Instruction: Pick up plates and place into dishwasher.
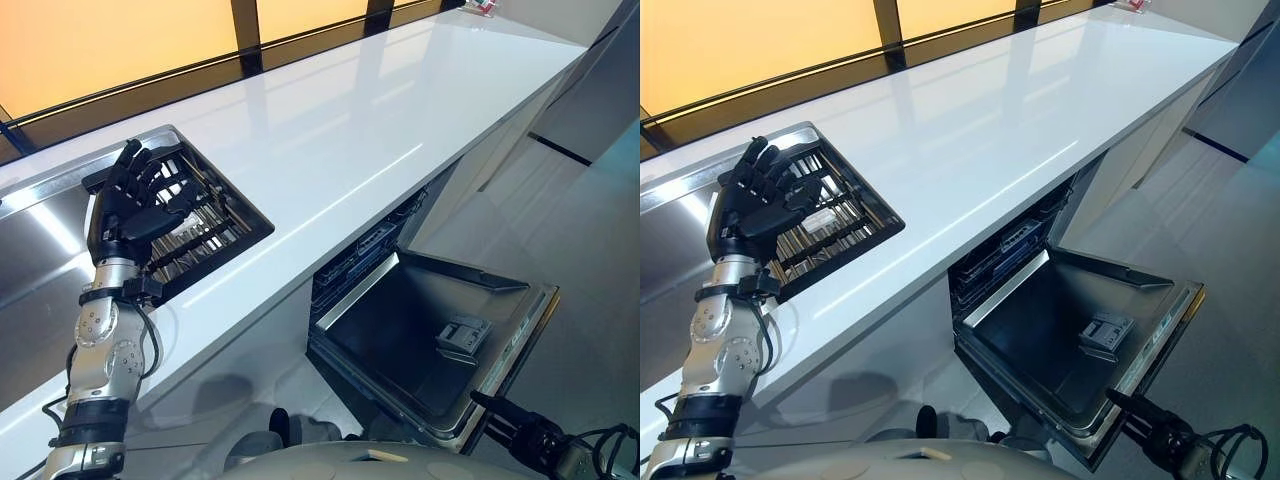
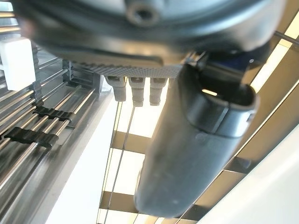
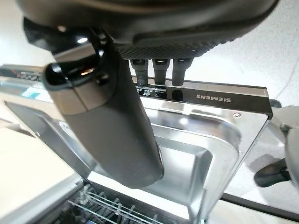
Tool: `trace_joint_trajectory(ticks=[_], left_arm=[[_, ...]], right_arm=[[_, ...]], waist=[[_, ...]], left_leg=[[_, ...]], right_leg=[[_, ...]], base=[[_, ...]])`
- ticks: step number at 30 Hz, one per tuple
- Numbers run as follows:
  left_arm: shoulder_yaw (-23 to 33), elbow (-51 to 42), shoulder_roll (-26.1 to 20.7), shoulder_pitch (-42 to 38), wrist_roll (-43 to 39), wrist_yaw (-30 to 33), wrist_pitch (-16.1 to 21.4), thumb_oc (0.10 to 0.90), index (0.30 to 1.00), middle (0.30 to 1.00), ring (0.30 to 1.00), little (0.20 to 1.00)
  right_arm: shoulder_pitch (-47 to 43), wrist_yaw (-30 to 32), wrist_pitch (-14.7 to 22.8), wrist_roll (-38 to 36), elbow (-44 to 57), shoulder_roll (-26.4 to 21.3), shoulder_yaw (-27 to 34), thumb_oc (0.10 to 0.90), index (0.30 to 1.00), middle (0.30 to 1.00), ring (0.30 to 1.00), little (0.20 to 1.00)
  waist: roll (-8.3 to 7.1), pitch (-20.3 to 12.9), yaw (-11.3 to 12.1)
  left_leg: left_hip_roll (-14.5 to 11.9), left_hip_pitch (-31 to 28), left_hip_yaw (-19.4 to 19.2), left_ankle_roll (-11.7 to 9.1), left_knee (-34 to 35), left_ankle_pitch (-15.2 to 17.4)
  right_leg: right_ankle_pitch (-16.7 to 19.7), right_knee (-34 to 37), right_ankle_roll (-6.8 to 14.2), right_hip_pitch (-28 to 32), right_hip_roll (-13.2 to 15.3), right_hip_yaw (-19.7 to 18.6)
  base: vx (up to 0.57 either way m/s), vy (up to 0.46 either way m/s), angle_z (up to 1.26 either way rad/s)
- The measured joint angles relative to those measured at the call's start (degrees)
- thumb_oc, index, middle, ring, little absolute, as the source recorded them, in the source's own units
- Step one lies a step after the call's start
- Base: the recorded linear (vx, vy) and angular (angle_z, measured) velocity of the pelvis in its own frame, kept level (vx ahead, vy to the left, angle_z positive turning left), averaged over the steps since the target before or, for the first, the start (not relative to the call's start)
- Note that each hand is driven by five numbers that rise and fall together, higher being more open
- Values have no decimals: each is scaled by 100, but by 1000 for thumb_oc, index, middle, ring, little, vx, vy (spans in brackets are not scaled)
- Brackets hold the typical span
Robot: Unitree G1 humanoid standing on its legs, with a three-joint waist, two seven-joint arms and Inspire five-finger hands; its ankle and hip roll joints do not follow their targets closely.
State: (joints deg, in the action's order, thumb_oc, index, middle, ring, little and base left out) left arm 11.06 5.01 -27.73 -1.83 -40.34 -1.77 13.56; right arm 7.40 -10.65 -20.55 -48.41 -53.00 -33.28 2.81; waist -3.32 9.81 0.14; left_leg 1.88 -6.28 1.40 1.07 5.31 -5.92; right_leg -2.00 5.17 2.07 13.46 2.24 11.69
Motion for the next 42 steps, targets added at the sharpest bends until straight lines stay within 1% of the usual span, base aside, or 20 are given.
trace_joint_trajectory(ticks=[1, 3, 6, 11, 13, 14, 19, 22, 33, 36, 40, 42], left_arm=[[-1, -1, 0, 4, 1, 3, 0, 800, 900, 900, 900, 900], [-1, -1, 0, 7, 1, 3, 0, 800, 900, 900, 900, 900], [-1, -3, 0, 8, 0, 3, 0, 800, 900, 900, 900, 900], [0, -3, -18, 8, -2, 3, 0, 800, 900, 900, 900, 900], [0, -3, -29, 13, -2, 3, 0, 800, 900, 900, 900, 900], [-1, -3, -46, 14, -2, 3, 0, 800, 900, 900, 900, 900], [0, -3, -196, 32, -4, 3, 0, 800, 900, 900, 900, 900], [0, -3, -216, 73, -4, 1, 0, 800, 900, 900, 900, 900], [0, -4, -238, 122, -4, 2, 0, 800, 900, 900, 900, 900], [-4, -4, -262, 120, -4, 1, 0, 800, 900, 900, 900, 900], [-6, -8, -288, 116, -5, 2, 0, 800, 900, 900, 900, 900], [-7, -7, -288, 116, -7, 2, 0, 800, 900, 900, 900, 900]], right_arm=[[7, 0, -13, -11, 78, -71, -157, 800, 900, 900, 900, 900], [18, 0, -106, -31, 164, -121, -176, 800, 900, 900, 900, 900], [82, 0, -124, -237, 315, -244, -375, 800, 900, 900, 900, 900], [99, 0, -187, -380, 435, -294, -388, 800, 900, 900, 900, 900], [118, 0, -195, -450, 560, -368, -508, 800, 900, 900, 900, 900], [118, 0, -199, -454, 620, -398, -565, 800, 900, 900, 900, 900], [119, 0, -227, -562, 882, -402, -631, 800, 900, 900, 900, 900], [120, 0, -226, -759, 932, -405, -652, 800, 900, 900, 900, 900], [208, 0, -226, -790, 1806, -428, -681, 800, 900, 900, 900, 900], [208, 0, -226, -854, 2112, -428, -707, 800, 900, 900, 900, 900], [208, 0, -225, -1013, 2476, -428, -729, 800, 900, 900, 900, 900], [208, 0, -225, -1019, 2655, -427, -746, 800, 900, 900, 900, 900]], waist=[[0, 0, 1], [0, 1, 4], [-1, 1, 10], [-5, 3, 71], [-7, 5, 87], [-12, 5, 108], [-38, 8, 126], [-37, 8, 125], [-43, 11, 133], [-42, 11, 133], [-41, 12, 130], [-38, 14, 131]], left_leg=[[-2, 4, 5, -2, 3, -1], [-7, 4, 7, -4, 3, -2], [-8, 5, 6, -4, 4, -2], [-20, 4, 7, -5, 5, -1], [-53, 6, 6, -7, 6, 1], [-63, 8, 1, -11, 6, 0], [-95, 86, 27, -49, 6, -19], [-111, 86, 57, -53, 6, -19], [-168, 112, 77, -104, -2, 14], [-184, 157, 181, -105, -19, 14], [-205, 270, 306, -130, -103, 33], [-225, 280, 315, -130, -103, 33]], right_leg=[[0, 0, 0, 0, -4, 2], [1, 0, -1, 0, -6, 5], [5, 1, -7, -1, -6, 12], [21, 2, -32, -24, -2, 44], [33, 2, -49, -38, -2, 66], [50, 2, -70, -49, 8, 138], [93, 1, -94, -149, -10, 319], [112, 1, -112, -165, -24, 319], [236, 0, -114, -296, -37, 332], [282, -1, -132, -372, -59, 344], [350, -1, -154, -474, -75, 466], [360, -2, -153, -503, -90, 482]], base=[[0, 0, 0], [0, 0, 0], [1, 6, -1], [5, 14, -8], [8, 14, -11], [7, 14, -14], [7, 12, -11], [20, 14, -11], [23, 14, -18], [19, 13, -24], [20, 11, -19], [11, 10, -14]])
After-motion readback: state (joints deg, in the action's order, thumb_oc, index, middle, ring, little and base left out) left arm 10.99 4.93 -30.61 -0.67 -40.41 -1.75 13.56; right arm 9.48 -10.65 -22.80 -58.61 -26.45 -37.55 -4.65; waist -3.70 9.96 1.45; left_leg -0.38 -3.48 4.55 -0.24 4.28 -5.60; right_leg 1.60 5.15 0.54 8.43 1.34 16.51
